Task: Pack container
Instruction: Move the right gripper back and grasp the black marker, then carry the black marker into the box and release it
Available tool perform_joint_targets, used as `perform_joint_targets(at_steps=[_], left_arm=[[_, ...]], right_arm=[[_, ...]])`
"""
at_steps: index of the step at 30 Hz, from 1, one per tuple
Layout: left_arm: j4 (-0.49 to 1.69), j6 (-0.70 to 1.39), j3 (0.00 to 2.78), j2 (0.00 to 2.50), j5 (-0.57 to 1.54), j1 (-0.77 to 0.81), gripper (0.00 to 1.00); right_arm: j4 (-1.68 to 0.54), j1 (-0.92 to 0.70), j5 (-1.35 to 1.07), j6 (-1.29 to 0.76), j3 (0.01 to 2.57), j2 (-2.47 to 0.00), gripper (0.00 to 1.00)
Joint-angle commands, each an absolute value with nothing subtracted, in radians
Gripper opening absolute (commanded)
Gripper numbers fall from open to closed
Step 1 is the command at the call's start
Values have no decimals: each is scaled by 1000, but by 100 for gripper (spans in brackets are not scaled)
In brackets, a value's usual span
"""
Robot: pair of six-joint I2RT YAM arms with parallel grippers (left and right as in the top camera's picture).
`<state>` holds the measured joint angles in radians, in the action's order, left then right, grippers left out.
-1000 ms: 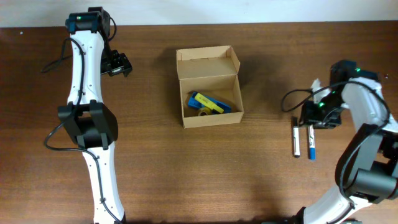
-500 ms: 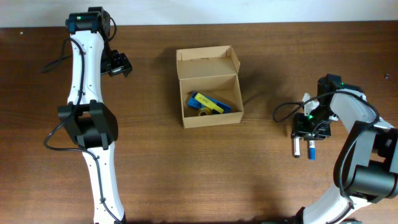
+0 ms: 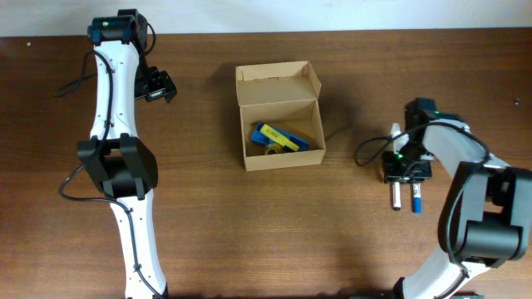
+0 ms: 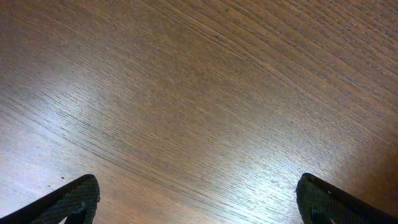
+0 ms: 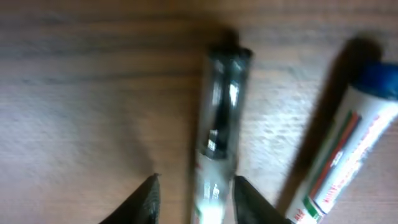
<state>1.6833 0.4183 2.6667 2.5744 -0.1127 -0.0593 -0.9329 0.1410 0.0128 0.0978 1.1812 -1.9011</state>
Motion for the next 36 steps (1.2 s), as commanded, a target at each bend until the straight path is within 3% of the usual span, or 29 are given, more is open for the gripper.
perform_joint_targets(at_steps=[1, 11, 13, 16, 27, 36], left_arm=[[1684, 405, 2669, 2553, -121, -60, 100], [1684, 405, 2669, 2553, -121, -60, 100], [1684, 405, 2669, 2553, -121, -60, 100], [1684, 405, 2669, 2553, -121, -60, 100], [1684, 405, 2669, 2553, -121, -60, 100], [1684, 405, 2669, 2553, -121, -60, 100]], right_arm=[[-921, 131, 64, 38, 1176, -1906, 24], [-941, 145, 58, 24, 1176, -1925, 27], [-941, 145, 58, 24, 1176, -1927, 23], [-945, 145, 58, 25, 1176, -1935, 4], [-968, 144, -32, 42, 1200, -1971, 4], [-1142, 96, -190, 81, 1541, -1890, 4]])
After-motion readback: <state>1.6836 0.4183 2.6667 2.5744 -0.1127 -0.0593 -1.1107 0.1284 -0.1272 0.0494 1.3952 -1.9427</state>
